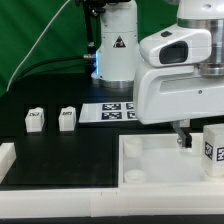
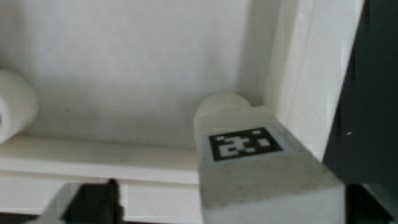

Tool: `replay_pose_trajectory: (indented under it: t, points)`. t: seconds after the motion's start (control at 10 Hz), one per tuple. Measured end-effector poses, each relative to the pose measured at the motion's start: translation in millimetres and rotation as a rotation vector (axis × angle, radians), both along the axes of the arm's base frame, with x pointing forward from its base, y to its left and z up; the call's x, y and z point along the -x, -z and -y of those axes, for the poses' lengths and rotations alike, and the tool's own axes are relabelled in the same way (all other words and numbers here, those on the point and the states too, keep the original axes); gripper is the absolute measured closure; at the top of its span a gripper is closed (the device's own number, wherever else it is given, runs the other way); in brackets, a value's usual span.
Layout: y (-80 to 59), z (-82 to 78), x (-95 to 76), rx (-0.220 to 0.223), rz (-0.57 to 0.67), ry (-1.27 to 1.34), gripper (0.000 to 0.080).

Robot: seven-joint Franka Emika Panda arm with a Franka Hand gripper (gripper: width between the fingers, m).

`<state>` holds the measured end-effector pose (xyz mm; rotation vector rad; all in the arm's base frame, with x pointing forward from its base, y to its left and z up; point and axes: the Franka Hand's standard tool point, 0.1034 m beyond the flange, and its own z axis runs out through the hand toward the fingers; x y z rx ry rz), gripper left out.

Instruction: Assemble one leg

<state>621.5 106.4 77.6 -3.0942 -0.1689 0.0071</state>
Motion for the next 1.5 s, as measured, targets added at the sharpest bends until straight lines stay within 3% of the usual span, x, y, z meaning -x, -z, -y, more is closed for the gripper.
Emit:
replay_pose_trajectory:
  t: [0.1,0.2,0.3,0.6,1.3,1.5]
  points:
    - [0.1,0.0,0.1,0.000,0.000,0.000,0.0441]
    - [0.1,0.0,0.1,0.000,0.000,0.000,0.0441]
    - [0.3,0.1,0.3,0.000,-0.001,0.000,0.0508]
    - [0.4,0.0,0.4,0.000,-0.002,0.016,0.0508]
    - [2.7,-12.4,3.5,-0.012,-0.058,1.029,0.0508]
    - [2.6,-13.8,3.7,-0.008,-0.066,1.201,0.0508]
